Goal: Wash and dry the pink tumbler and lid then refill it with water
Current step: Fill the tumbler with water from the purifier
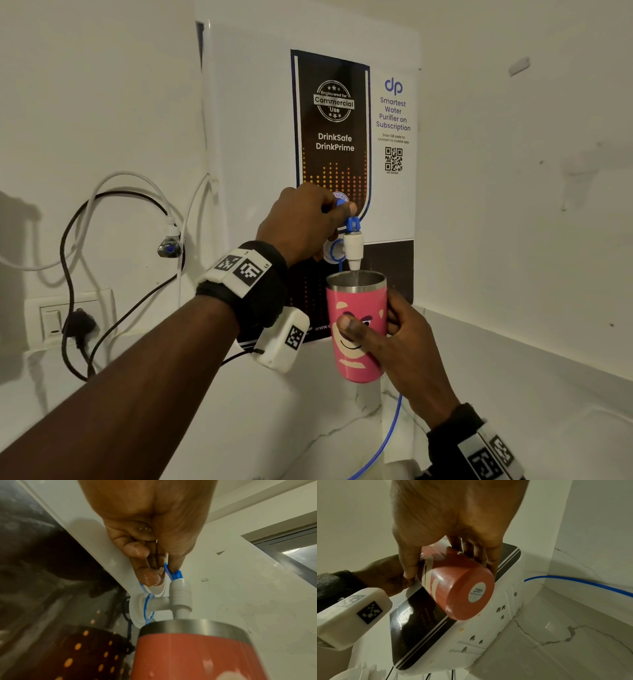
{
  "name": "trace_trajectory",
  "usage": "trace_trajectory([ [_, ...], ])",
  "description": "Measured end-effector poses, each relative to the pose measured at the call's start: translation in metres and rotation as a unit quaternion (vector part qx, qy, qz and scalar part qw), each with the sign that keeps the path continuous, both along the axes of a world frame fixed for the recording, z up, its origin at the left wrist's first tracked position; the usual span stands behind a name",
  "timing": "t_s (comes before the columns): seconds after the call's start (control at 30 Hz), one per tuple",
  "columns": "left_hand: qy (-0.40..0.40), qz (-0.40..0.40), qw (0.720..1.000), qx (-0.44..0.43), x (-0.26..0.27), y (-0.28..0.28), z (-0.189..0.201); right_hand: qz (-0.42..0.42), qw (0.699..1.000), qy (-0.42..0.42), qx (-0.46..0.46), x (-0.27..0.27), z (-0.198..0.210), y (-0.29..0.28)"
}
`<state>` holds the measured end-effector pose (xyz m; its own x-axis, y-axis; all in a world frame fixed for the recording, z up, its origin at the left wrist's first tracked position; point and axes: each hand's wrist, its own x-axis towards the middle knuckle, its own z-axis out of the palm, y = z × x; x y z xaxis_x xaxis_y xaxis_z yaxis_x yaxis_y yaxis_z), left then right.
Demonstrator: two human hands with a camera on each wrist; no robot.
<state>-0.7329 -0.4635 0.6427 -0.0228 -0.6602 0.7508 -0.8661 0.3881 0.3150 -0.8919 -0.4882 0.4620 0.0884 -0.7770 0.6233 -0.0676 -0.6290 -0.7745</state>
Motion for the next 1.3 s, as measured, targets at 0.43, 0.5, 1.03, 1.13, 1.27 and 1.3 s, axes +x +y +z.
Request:
trace_trajectory([
  [0.43,-0.006,0.0,1.0,0.001,-0.0003,-0.0026,-0.0011,-0.004,1.0,-0.006,-0.005,-0.0047,-0.0009,-0.0033],
  [0.5,-0.004,0.0,1.0,-0.001,-0.0005,-0.0023,-0.0016,-0.006,1.0,-0.005,-0.006,-0.0049,-0.0008,-0.0033],
  [1.03,-0.006,0.003,1.0,-0.007,-0.0006,-0.0024,-0.001,0.003,1.0,-0.015,-0.008,-0.0056,-0.0029,-0.0015],
  [1.13,-0.01,0.002,1.0,-0.009,-0.0016,-0.0012,-0.0004,0.001,1.0,-0.011,-0.007,-0.0057,-0.0048,-0.0025],
  [1.27,-0.012,0.004,1.0,-0.01,-0.0018,-0.0008,-0.0006,-0.004,1.0,-0.007,-0.01,-0.0067,-0.0061,-0.0032],
  [1.3,-0.011,0.004,1.0,-0.009,-0.0018,-0.0009,-0.0004,-0.004,1.0,-0.008,-0.009,-0.0066,-0.0062,-0.0034],
])
